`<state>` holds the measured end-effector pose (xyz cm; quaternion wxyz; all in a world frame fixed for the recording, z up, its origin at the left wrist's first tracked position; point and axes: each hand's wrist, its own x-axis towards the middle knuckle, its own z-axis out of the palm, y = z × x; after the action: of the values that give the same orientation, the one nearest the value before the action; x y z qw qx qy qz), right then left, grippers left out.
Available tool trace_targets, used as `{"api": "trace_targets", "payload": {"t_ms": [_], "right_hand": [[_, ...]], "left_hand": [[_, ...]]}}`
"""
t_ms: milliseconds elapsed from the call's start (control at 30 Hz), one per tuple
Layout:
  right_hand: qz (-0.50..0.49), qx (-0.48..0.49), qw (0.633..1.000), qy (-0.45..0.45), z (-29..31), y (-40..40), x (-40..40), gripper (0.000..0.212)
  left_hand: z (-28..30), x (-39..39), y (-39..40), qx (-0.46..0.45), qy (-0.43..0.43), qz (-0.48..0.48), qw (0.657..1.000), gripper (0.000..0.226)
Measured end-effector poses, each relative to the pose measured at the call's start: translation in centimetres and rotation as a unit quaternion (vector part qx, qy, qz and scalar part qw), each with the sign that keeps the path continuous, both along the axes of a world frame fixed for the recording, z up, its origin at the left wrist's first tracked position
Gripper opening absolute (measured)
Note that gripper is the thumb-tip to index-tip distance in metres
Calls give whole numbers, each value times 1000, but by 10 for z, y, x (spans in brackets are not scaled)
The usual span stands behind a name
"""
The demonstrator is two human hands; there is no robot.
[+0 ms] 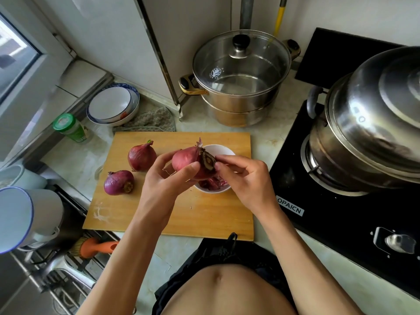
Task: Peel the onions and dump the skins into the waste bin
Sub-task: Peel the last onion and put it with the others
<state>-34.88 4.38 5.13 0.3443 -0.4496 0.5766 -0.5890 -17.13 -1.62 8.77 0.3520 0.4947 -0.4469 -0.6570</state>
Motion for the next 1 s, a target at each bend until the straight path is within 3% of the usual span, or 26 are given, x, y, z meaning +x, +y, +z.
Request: {"api": "trace_targets", "payload": {"t_ms": [233,500,667,833,1000], "right_hand": [[-20,0,999,40,-6,1,-5,16],[-5,30,999,-9,3,1,-8,13],[0,46,999,8,1,-1,-9,12],[24,54,997,-55,3,-1,-14,19],[26,66,996,-52,4,-1,-15,22]], "left_hand": [[1,0,-4,-38,-49,-23,998,78],[11,-4,-5,-77,-94,-53,991,82],[15,-5,-6,-98,-111,-67,987,83],[16,-6,-7,-98,-113,-65,987,85],[14,-6,-7,-84,-113,-60,988,82]]}}
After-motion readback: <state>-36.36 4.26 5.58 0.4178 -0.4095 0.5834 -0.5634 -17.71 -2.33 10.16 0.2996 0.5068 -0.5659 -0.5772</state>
